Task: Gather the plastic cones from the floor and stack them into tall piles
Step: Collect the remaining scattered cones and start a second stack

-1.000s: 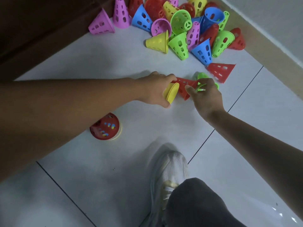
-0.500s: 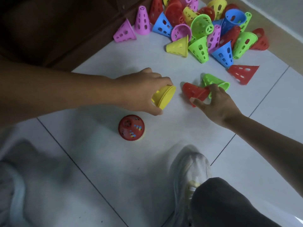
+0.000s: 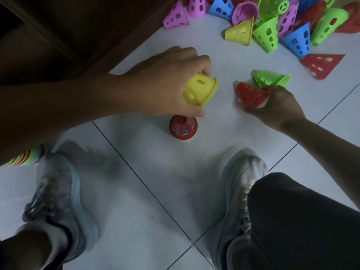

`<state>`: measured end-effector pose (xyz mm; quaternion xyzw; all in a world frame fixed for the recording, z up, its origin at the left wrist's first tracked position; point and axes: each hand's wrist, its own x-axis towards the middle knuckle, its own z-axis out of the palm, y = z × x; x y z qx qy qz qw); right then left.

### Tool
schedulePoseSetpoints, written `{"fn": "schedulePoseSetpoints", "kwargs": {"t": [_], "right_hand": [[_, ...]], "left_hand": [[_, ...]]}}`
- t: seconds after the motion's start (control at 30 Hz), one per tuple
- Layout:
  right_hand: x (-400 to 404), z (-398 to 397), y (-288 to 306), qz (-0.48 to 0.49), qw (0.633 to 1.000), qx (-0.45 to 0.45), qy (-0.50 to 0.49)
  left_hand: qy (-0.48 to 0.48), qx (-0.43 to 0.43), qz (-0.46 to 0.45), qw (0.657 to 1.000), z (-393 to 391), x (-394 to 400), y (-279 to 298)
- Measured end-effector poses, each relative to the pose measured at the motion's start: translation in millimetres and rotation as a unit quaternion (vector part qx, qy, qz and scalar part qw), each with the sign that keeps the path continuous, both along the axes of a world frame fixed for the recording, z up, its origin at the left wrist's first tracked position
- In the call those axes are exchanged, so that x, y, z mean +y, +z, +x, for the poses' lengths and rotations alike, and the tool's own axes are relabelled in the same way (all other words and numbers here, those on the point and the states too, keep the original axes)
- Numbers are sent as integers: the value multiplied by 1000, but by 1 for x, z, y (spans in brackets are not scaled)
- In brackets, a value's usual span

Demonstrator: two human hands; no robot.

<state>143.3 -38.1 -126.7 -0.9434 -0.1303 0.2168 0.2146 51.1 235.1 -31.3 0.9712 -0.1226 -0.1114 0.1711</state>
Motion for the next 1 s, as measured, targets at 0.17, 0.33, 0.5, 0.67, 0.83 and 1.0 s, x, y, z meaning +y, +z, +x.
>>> {"fn": "schedulePoseSetpoints", "kwargs": {"t": [0.17,0.33,0.5,0.67,0.83,1.0], "right_hand": [[2,-12,-3,44,998,-7,-43],[14,-23,-9,108,990,8,-90],[30,-42,3,208,971,33,-110],[43,-70,19,277,955,61,-85],[49,-85,32,282,956,61,-60],[52,-92,40,305,952,28,-22]], "left_hand": [[29,10,-26,999,-17,6,-11],[24,64,37,997,-24,3,-16],[41,101,69,992,-34,-4,-34],[83,103,16,991,-39,-7,-42],[152,141,-128,970,-41,-5,-37],[227,142,-280,922,-49,-7,-32]]}}
